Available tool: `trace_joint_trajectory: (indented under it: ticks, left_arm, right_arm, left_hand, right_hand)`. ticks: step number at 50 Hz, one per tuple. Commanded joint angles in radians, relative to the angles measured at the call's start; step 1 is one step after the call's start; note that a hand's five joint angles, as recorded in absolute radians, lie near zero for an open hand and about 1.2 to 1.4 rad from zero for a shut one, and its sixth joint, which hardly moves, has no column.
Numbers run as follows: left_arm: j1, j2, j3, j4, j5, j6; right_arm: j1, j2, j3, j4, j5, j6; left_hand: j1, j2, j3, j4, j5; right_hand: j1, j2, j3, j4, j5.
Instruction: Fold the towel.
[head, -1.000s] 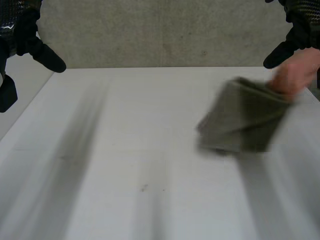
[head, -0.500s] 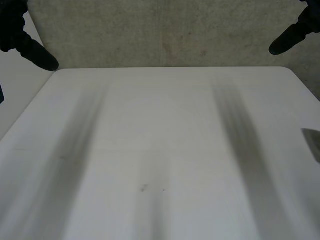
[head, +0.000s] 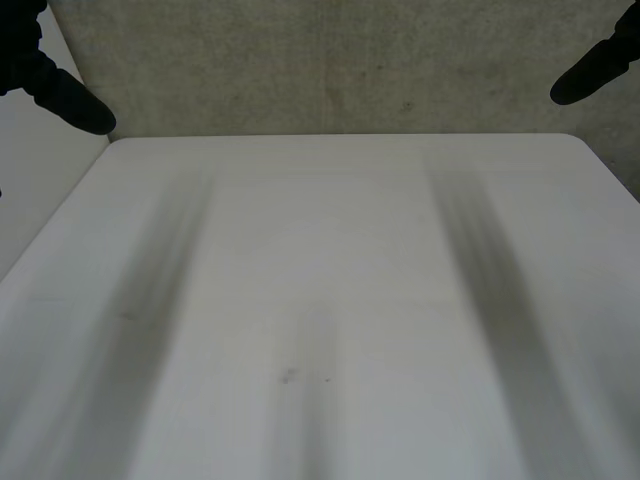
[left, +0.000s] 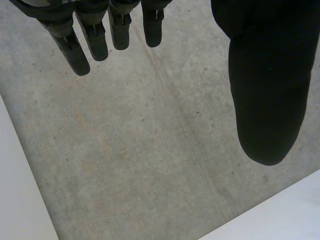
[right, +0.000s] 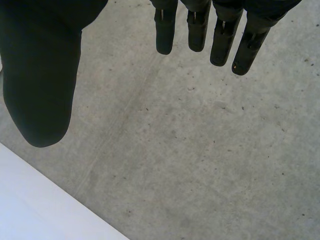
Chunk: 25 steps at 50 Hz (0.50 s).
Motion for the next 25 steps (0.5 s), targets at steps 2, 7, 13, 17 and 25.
trace_joint_trajectory:
  ticks: [2,7,13,17,25]
  left_arm:
    - [0.002,0.016,0.0,-0.001,-0.002,0.0]
    - [0.005,0.019,0.0,-0.001,-0.002,0.0]
    - [0.002,0.02,0.0,-0.001,0.0,0.0]
    - [0.002,0.019,0.0,-0.001,0.0,0.0]
    - [0.001,0.019,-0.002,-0.001,0.0,0.0]
  right_arm:
    - [0.0,-0.018,0.0,0.003,-0.001,0.002]
    - [0.005,-0.018,0.006,0.003,-0.004,0.002]
    - [0.008,-0.019,0.006,0.003,-0.004,0.002]
    - [0.008,-0.018,0.006,0.003,-0.004,0.002]
    - [0.009,-0.018,0.009,0.003,-0.027,0.003]
  left_hand:
    - [0.0,0.01,0.008,0.007,-0.024]
    - [0.0,0.01,0.008,0.007,-0.024]
    - [0.0,0.01,0.008,0.007,-0.024]
    - [0.0,0.01,0.008,0.007,-0.024]
    - [0.0,0.01,0.008,0.007,-0.024]
  right_hand:
    - [-0.073,-0.077,-0.042,-0.062,-0.069]
    - [-0.073,-0.077,-0.042,-0.062,-0.069]
    - [-0.073,-0.077,-0.042,-0.062,-0.069]
    - [-0.073,-0.077,-0.042,-0.062,-0.069]
    - [-0.073,-0.077,-0.042,-0.062,-0.069]
